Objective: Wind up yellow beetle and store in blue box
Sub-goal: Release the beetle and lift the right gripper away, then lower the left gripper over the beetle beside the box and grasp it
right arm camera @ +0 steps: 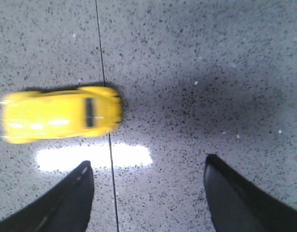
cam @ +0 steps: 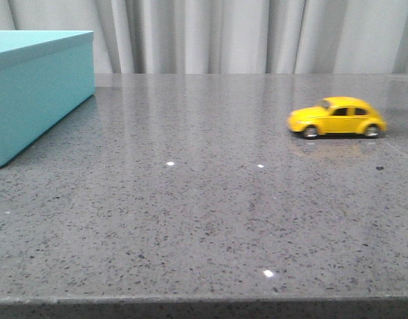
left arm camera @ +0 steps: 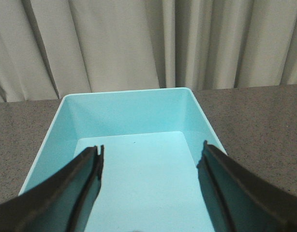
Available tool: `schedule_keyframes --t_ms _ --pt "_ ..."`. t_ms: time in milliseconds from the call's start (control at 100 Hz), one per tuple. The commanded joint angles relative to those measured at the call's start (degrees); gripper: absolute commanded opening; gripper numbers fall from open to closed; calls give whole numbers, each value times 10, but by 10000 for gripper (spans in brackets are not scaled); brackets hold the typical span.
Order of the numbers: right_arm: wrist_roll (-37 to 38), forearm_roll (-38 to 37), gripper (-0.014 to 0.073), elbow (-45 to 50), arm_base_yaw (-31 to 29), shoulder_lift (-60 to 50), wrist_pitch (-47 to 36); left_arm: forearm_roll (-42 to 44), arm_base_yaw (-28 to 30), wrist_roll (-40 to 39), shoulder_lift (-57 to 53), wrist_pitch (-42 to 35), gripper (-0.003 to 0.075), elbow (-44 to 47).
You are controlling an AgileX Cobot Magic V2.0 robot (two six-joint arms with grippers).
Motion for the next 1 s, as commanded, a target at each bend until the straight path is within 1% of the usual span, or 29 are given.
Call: schedule_keyframes --t_ms 0,310,410,510,660,790,920,990 --pt "-8 3 486 9 1 -31 -36 -7 -5 0 4 -49 422 -22" --pt "-16 3 486 83 1 -87 -109 -7 -11 0 23 -43 422 -26" --pt "-17 3 486 95 1 -114 -128 -7 -29 0 49 -19 422 -41" --pt "-17 4 486 97 1 -140 -130 -7 -59 7 84 3 422 -68" --pt "-17 5 486 97 1 -173 -131 -7 -108 62 143 45 422 -122" --pt "-17 17 486 97 1 -198 -129 -7 -142 88 206 117 423 -189" --pt "-17 29 486 97 1 -223 -129 -7 -164 188 269 211 423 -261" --pt "-18 31 486 97 1 -235 -129 -7 -176 246 303 249 423 -300"
